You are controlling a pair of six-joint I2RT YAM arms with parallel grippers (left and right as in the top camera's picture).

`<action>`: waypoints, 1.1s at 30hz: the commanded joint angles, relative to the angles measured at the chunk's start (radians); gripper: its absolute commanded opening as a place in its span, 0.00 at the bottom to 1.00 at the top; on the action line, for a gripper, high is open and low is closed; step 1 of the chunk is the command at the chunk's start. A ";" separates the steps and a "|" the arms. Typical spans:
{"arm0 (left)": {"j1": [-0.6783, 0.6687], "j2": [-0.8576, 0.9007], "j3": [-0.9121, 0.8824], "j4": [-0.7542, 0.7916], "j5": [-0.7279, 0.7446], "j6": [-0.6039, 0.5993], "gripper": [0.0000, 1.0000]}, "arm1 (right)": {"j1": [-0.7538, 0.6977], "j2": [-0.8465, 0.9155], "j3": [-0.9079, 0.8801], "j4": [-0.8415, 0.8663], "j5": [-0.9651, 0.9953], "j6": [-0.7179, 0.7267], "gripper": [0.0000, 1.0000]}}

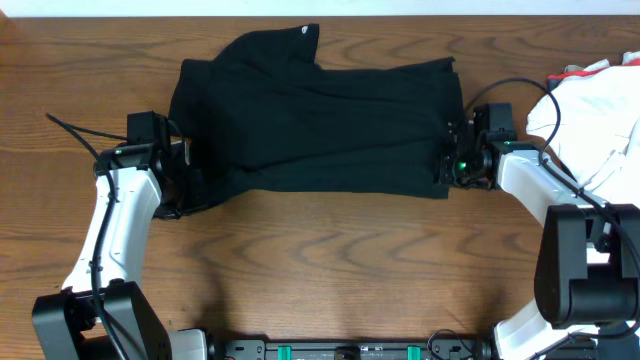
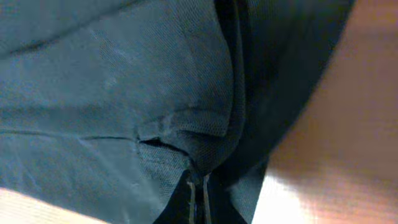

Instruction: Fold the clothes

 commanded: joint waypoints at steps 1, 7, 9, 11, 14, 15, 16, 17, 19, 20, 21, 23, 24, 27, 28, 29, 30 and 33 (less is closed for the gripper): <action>0.002 0.002 -0.005 -0.021 -0.013 0.010 0.26 | 0.001 -0.067 0.000 -0.048 -0.014 -0.001 0.01; 0.002 0.002 -0.005 -0.074 -0.013 0.009 0.22 | 0.001 -0.133 0.000 -0.202 0.045 -0.001 0.01; 0.002 0.002 -0.005 -0.091 -0.013 0.009 0.22 | 0.001 -0.134 0.000 -0.238 0.081 -0.002 0.01; 0.002 0.002 -0.005 -0.104 -0.030 0.001 0.21 | 0.001 -0.133 0.000 -0.265 0.089 -0.003 0.01; 0.002 0.002 -0.005 -0.127 -0.089 -0.031 0.14 | 0.005 -0.134 0.000 -0.305 0.027 -0.066 0.01; 0.003 0.002 -0.005 -0.135 -0.093 -0.034 0.10 | 0.006 -0.134 -0.001 -0.319 0.002 -0.091 0.01; 0.003 0.002 -0.004 -0.143 -0.095 -0.037 0.07 | 0.006 -0.134 -0.001 -0.332 -0.012 -0.104 0.01; 0.003 0.002 -0.004 -0.152 -0.095 -0.037 0.06 | 0.007 -0.134 0.000 -0.346 -0.011 -0.107 0.01; 0.004 0.002 -0.004 -0.170 -0.098 -0.037 0.06 | 0.008 -0.134 0.000 -0.367 -0.010 -0.107 0.02; 0.004 0.002 -0.004 -0.179 -0.114 -0.045 0.06 | 0.008 -0.134 -0.001 -0.372 -0.011 -0.107 0.02; 0.004 0.002 -0.004 -0.187 -0.138 -0.056 0.08 | 0.008 -0.134 -0.001 -0.375 -0.011 -0.106 0.04; 0.004 0.002 -0.004 -0.193 -0.171 -0.087 0.22 | 0.008 -0.134 -0.001 -0.378 -0.010 -0.106 0.04; 0.006 0.002 -0.004 -0.194 -0.174 -0.089 0.28 | 0.008 -0.134 0.000 -0.378 -0.010 -0.106 0.05; 0.008 0.002 -0.004 -0.195 -0.172 -0.090 0.31 | 0.008 -0.134 -0.001 -0.378 -0.011 -0.106 0.05; 0.007 0.002 -0.003 -0.190 -0.157 -0.089 0.33 | 0.008 -0.134 -0.001 -0.379 -0.011 -0.106 0.05; 0.007 0.002 0.000 -0.182 -0.126 -0.087 0.34 | 0.008 -0.134 -0.001 -0.381 -0.011 -0.106 0.06; 0.007 0.002 0.004 -0.167 -0.077 -0.072 0.37 | 0.008 -0.134 -0.001 -0.381 -0.011 -0.106 0.06; 0.006 0.002 0.004 -0.134 0.071 0.018 0.48 | 0.008 -0.134 -0.001 -0.378 -0.011 -0.106 0.06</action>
